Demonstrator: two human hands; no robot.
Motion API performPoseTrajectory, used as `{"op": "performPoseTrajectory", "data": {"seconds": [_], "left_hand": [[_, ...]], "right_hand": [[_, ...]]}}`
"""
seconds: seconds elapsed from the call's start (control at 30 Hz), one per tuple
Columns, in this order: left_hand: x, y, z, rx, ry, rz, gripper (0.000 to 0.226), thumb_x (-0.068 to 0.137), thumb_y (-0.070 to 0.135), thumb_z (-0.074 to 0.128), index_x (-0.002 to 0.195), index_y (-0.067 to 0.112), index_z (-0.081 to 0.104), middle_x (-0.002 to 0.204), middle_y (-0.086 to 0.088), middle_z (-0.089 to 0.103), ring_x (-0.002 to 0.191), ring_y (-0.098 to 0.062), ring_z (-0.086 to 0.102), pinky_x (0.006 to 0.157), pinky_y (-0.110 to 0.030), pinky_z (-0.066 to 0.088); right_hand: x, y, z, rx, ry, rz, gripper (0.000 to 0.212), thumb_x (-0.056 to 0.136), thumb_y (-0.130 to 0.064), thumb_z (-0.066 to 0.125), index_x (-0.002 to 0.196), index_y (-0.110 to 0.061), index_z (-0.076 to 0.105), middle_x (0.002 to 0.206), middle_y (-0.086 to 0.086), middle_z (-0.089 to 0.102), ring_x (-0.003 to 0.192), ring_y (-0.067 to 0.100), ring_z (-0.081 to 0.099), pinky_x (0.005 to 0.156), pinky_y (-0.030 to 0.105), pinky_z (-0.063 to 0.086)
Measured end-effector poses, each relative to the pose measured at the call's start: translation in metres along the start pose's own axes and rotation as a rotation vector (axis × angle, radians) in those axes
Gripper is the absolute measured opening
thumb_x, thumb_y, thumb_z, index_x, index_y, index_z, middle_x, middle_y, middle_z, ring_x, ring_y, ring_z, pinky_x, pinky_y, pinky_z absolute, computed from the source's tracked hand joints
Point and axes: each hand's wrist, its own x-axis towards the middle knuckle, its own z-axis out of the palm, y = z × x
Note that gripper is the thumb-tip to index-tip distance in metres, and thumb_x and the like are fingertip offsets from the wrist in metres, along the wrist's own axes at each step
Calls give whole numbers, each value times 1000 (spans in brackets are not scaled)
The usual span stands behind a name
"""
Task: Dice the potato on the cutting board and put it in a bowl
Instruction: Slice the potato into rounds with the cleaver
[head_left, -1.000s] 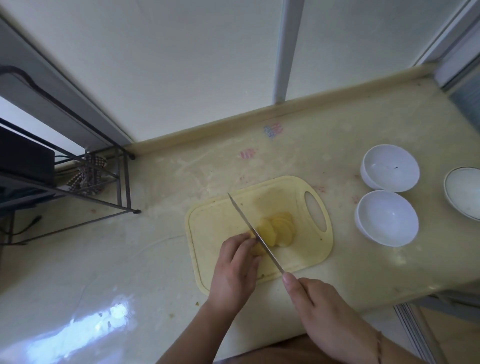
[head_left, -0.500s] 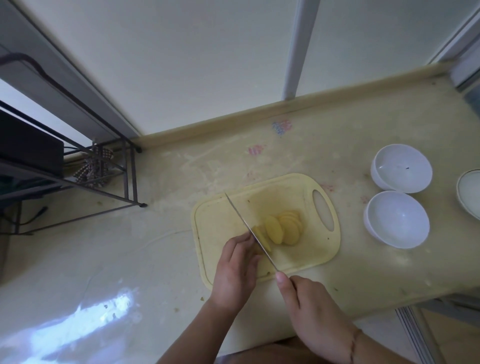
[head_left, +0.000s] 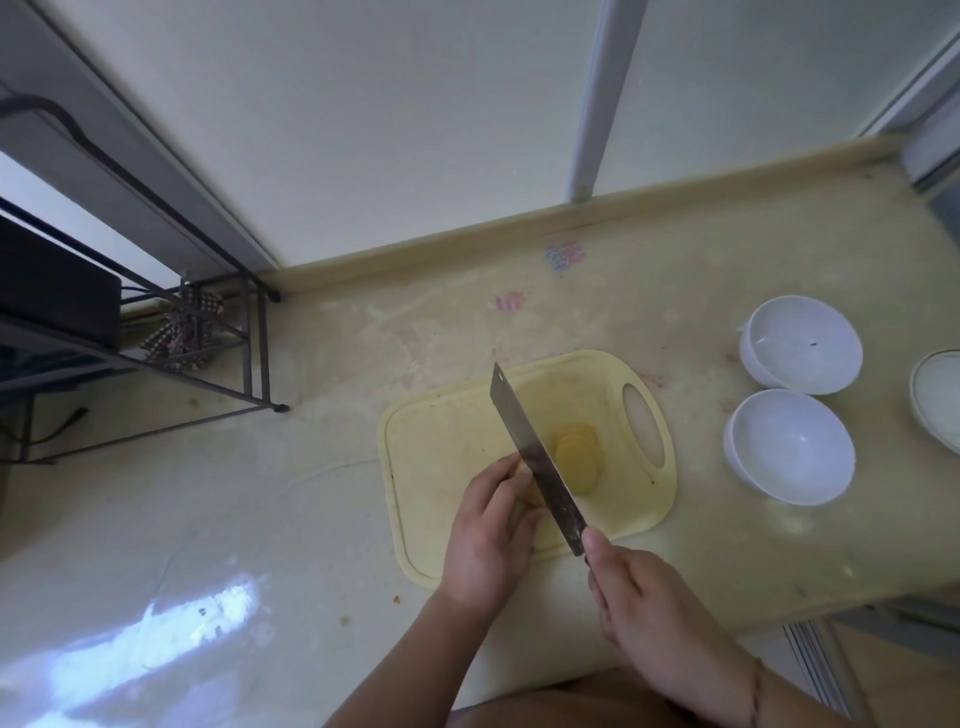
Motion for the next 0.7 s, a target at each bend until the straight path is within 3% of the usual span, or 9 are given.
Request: {"op": "performPoseTrajectory", "data": {"seconds": [0.17, 0.27, 0.37, 0.53, 0.7], "left_hand": [[1, 1, 3, 9, 1, 8, 54, 80, 1, 74, 128, 14, 54, 133, -11, 57, 122, -26, 58, 102, -32, 50], [3, -1, 2, 19, 8, 2, 43, 87, 12, 66, 128, 13, 54, 131, -13, 59, 122, -26, 59, 101, -33, 50], [4, -3, 2, 12, 5, 16, 39, 89, 16, 62, 128, 13, 55, 132, -13, 58, 122, -26, 59, 102, -31, 50], [4, -3, 4, 36, 3, 22, 34, 92, 17, 59, 124, 6, 62, 130, -14, 59, 121, -26, 59, 99, -35, 52], [3, -2, 4, 13, 27, 11, 35, 91, 17, 58, 125, 9, 59, 132, -8, 56, 121, -23, 58, 100, -33, 51]], "right_hand": [[-5, -1, -4, 93, -42, 46, 58, 91, -61, 24, 60, -15, 39, 38, -3, 38, 32, 7, 37, 39, 14, 28], [-12, 3, -5, 62, 9, 25, 58, 82, -66, 25, 57, -16, 40, 40, -3, 43, 38, 6, 39, 50, 24, 33], [-17, 7, -5, -61, 86, -28, 53, 91, -54, 32, 58, -14, 44, 51, 3, 50, 54, 8, 48, 63, 31, 39], [-17, 13, 2, -140, 159, -74, 48, 97, -44, 39, 56, -17, 41, 51, 5, 47, 60, 0, 52, 61, 17, 38], [-11, 18, 7, -130, 160, -111, 49, 97, -40, 41, 54, -17, 38, 48, 3, 43, 56, 4, 50, 58, 17, 37]]}}
